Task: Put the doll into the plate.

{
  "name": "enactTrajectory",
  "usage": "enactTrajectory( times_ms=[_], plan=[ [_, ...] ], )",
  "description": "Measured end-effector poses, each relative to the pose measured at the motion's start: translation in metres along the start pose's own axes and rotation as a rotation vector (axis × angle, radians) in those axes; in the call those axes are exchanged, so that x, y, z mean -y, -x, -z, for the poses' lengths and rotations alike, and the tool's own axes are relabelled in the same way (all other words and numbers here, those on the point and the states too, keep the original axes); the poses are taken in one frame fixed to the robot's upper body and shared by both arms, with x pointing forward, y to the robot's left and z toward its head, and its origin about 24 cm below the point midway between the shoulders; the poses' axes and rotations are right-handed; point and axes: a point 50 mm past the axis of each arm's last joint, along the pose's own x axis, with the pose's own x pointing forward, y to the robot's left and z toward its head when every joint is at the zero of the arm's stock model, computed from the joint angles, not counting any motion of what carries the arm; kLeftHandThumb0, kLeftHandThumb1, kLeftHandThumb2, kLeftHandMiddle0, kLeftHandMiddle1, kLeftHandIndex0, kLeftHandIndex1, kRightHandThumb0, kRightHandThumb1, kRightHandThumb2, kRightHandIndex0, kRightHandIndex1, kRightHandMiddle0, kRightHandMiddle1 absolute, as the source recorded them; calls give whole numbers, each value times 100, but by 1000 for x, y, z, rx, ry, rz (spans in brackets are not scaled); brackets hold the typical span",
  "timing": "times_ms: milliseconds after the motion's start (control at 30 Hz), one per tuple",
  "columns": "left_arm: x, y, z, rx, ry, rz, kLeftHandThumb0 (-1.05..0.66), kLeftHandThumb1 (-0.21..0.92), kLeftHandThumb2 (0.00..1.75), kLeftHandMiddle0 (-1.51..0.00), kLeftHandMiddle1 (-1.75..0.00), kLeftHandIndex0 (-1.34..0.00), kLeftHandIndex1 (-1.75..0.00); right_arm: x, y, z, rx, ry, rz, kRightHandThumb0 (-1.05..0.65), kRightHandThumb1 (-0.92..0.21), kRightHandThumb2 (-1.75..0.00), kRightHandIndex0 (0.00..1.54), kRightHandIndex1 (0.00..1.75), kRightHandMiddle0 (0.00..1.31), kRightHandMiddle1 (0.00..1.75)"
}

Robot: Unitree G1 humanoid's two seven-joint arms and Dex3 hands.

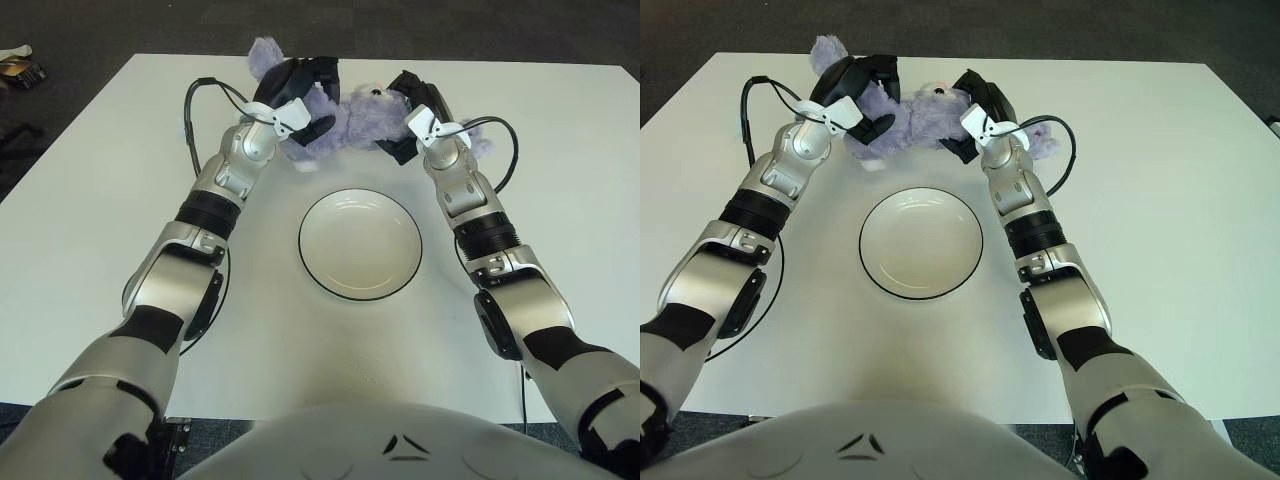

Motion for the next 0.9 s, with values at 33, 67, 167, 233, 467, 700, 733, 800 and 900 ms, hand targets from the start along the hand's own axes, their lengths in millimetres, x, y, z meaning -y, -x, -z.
enactTrajectory(
  times_ms=[33,67,167,233,467,700,733,800,900],
  plan=[
    [-1,1,-1,1,0,-3,55,12,155,-77,-175,-99,-175,1,1,-1,-1,-1,-1,1,9,-160,101,123,83,175],
    [-1,1,-1,1,0,-5,55,12,155,-77,-175,-99,-175,1,2,-1,-1,-1,-1,1,9,-160,101,123,83,175],
    [-2,2,-3,6,4,-4,55,12,155,-77,-175,-99,-175,4,4,-3,1,-1,-3,1,9,-160,101,123,83,175],
    [-4,3,-5,12,14,-2,55,12,155,-77,-175,-99,-175,7,7,-5,11,-2,-6,1,9,-161,101,123,82,175],
    [-7,5,-9,34,41,7,55,12,155,-77,-175,-98,-175,15,17,-7,39,-7,-14,1,10,-162,102,125,83,175],
    [-11,9,-13,59,72,21,55,13,154,-76,-175,-97,-175,21,28,-8,44,-43,-30,1,11,-163,102,124,84,175],
    [-11,9,-14,62,72,24,54,13,154,-76,-175,-97,-175,22,30,-8,45,-44,-31,1,11,-163,102,124,84,175],
    [-11,10,-15,67,72,29,54,13,154,-76,-175,-96,-175,22,33,-8,48,-44,-33,1,11,-163,102,124,84,175],
    [-12,10,-17,76,76,39,54,13,154,-76,-175,-96,-175,25,37,-8,61,-39,-33,1,12,-164,102,125,84,175]
  ],
)
